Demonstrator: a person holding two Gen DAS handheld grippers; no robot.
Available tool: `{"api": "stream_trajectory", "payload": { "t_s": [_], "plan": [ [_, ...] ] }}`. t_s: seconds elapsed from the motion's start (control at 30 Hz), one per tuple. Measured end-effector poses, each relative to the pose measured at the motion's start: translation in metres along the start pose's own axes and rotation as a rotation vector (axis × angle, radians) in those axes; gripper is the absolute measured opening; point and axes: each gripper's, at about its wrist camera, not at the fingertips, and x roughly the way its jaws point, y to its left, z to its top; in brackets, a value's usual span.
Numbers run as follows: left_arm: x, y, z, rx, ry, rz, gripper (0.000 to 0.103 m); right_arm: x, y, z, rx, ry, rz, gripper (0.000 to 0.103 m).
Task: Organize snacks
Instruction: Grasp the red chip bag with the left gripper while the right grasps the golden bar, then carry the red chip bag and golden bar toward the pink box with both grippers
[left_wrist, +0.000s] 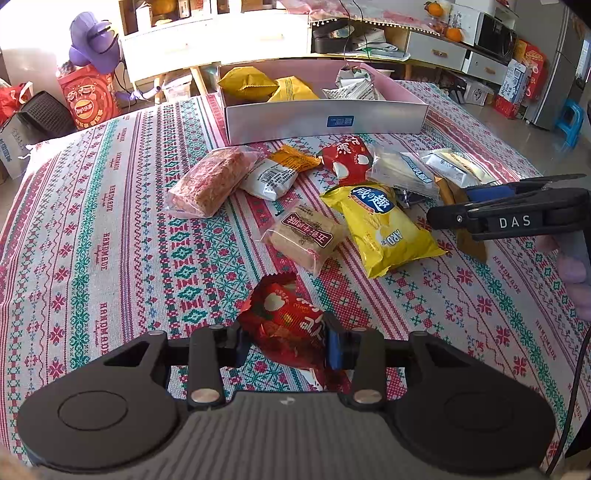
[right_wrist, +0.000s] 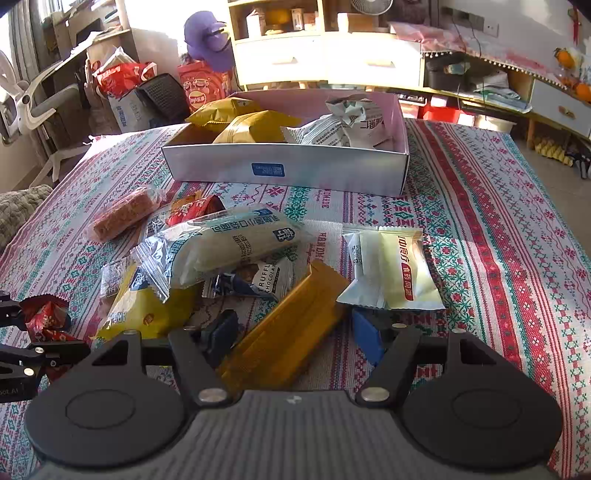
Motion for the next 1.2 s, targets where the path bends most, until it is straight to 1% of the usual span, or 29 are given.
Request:
{"api": "stream_trajectory", "payload": {
  "t_s": [0.07,0.1,0.13,0.17,0.27,0.47,0.87,1.2],
  "plan": [
    [0.0,0.001,0.0,-0.006,0.0,0.0,0.045,-0.001,0.005,-0.003,-0.053,-0.007,-0.032,0.054],
    [0.0,0.001,0.0,-0.009,0.0,0.001,0.045,-0.002,0.006,-0.003,-0.071,-0.013,-0.033,0.049],
    [0.0,0.002,0.001,-0.014,0.0,0.003,0.045,-0.003,0.008,-0.003,-0.083,-0.014,-0.032,0.037],
    [0.0,0.002,0.001,-0.018,0.001,0.005,0.045,-0.004,0.009,-0.001,-0.089,-0.007,-0.04,0.032],
    [0.0,0.003,0.004,-0.03,0.004,0.006,0.045,-0.004,0.009,0.002,-0.092,0.004,-0.048,0.026],
    [-0.003,0.006,0.007,-0.049,-0.001,-0.003,0.045,-0.006,0.004,0.006,-0.051,0.031,-0.018,0.026],
    [-0.014,0.01,0.016,-0.087,-0.028,-0.026,0.045,-0.022,-0.001,0.021,0.029,0.002,0.073,0.026],
    [-0.024,0.011,0.037,-0.113,-0.076,-0.032,0.045,-0.03,-0.006,0.034,0.071,-0.006,0.091,0.026]
  ]
}}
